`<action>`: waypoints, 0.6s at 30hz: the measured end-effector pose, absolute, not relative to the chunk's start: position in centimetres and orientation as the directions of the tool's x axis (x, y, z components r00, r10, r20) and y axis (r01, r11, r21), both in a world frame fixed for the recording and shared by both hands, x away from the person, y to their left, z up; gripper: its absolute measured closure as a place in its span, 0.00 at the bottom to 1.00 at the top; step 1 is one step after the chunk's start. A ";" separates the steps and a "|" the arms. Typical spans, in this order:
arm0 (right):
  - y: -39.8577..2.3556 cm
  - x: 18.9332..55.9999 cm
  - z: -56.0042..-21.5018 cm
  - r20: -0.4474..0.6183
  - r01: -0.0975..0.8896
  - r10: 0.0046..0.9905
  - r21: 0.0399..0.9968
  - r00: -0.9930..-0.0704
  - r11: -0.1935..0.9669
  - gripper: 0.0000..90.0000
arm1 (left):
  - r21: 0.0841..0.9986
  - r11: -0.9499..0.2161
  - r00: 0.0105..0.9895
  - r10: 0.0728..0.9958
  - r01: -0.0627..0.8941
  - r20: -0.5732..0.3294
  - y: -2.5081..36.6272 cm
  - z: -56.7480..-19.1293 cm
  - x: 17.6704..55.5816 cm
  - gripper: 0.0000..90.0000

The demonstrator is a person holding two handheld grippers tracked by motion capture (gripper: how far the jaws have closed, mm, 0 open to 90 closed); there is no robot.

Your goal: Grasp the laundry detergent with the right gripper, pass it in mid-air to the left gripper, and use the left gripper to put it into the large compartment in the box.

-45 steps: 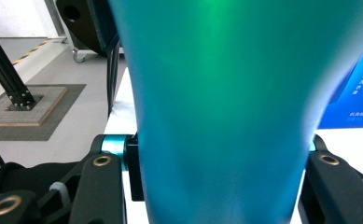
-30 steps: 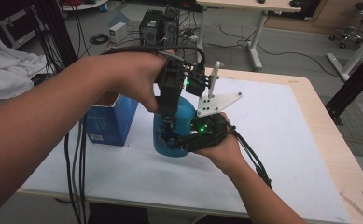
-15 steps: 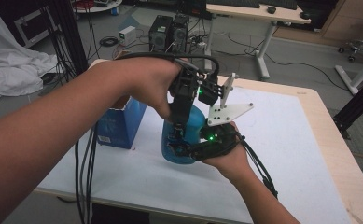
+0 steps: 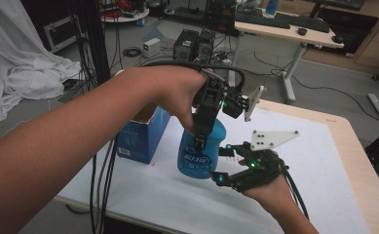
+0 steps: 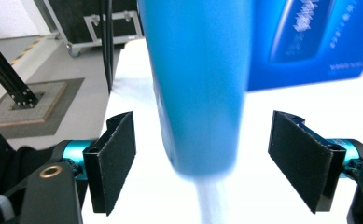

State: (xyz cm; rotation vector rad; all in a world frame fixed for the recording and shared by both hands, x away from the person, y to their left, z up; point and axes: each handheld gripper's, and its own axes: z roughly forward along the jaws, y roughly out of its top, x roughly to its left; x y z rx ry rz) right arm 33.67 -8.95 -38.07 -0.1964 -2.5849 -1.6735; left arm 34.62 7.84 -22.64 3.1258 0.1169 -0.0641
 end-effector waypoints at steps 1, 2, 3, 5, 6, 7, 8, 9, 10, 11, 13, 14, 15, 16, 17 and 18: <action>-9.3 33.8 -38.0 0.114 0.137 0.081 0.901 -0.990 0.411 0.22 | 0.014 -0.996 0.995 0.087 0.087 -0.044 8.1 -22.5 34.7 0.43; -9.7 33.9 -38.0 0.117 0.143 0.088 0.897 -0.989 0.418 0.20 | 0.013 -0.995 0.994 0.095 0.096 -0.045 8.3 -22.3 34.9 0.43; -10.0 34.0 -37.9 0.115 0.145 0.095 0.891 -0.989 0.430 0.17 | 0.015 -0.994 0.993 0.106 0.107 -0.047 8.5 -22.1 35.0 0.43; -10.7 34.1 -37.7 0.110 0.150 0.113 0.878 -0.987 0.455 0.15 | 0.021 -0.991 0.990 0.131 0.132 -0.050 9.1 -21.6 35.3 0.43; -11.1 34.2 -37.6 0.110 0.151 0.114 0.876 -0.987 0.459 0.15 | 0.020 -0.990 0.989 0.141 0.142 -0.050 9.3 -21.3 35.4 0.43; -11.4 34.3 -37.5 0.108 0.150 0.117 0.872 -0.987 0.466 0.15 | 0.019 -0.988 0.987 0.150 0.151 -0.051 9.5 -21.1 35.6 0.43; -11.6 34.3 -37.4 0.110 0.155 0.121 0.868 -0.987 0.471 0.13 | 0.017 -0.986 0.985 0.165 0.166 -0.054 9.7 -20.8 35.7 0.43; -11.9 34.4 -37.4 0.103 0.149 0.120 0.863 -0.987 0.482 0.13 | 0.016 -0.984 0.983 0.178 0.179 -0.054 10.0 -20.5 35.9 0.43; -12.2 34.5 -37.3 0.102 0.151 0.124 0.857 -0.987 0.492 0.13 | 0.017 -0.980 0.978 0.199 0.200 -0.056 10.4 -20.2 36.1 0.43; -12.6 34.6 -37.2 0.095 0.148 0.128 0.849 -0.987 0.508 0.13 | 0.018 -0.975 0.974 0.218 0.220 -0.057 10.7 -19.9 36.2 0.43; -13.2 34.7 -37.0 0.095 0.158 0.145 0.837 -0.985 0.524 0.03 | 0.017 -0.968 0.967 0.248 0.249 -0.058 11.2 -19.4 36.5 0.43; -13.3 34.8 -37.0 0.088 0.161 0.160 0.831 -0.983 0.532 0.03 | 0.015 -0.962 0.961 0.271 0.272 -0.062 11.6 -19.1 36.7 0.43; -13.6 34.9 -36.9 0.091 0.164 0.160 0.826 -0.983 0.539 0.03 | 0.018 -0.957 0.955 0.289 0.290 -0.062 11.9 -18.8 36.9 0.43; -13.9 34.9 -36.8 0.087 0.163 0.161 0.818 -0.983 0.551 0.03 | 0.019 -0.948 0.947 0.315 0.316 -0.066 12.3 -18.3 37.1 0.43; -14.1 35.0 -36.6 0.082 0.160 0.161 0.810 -0.984 0.565 0.03 | 0.022 -0.944 0.942 0.328 0.330 -0.066 12.6 -18.1 37.2 0.43; -14.2 35.0 -36.5 0.077 0.155 0.159 0.806 -0.984 0.571 0.02 | 0.026 -0.933 0.932 0.356 0.358 -0.068 13.2 -17.6 37.4 0.43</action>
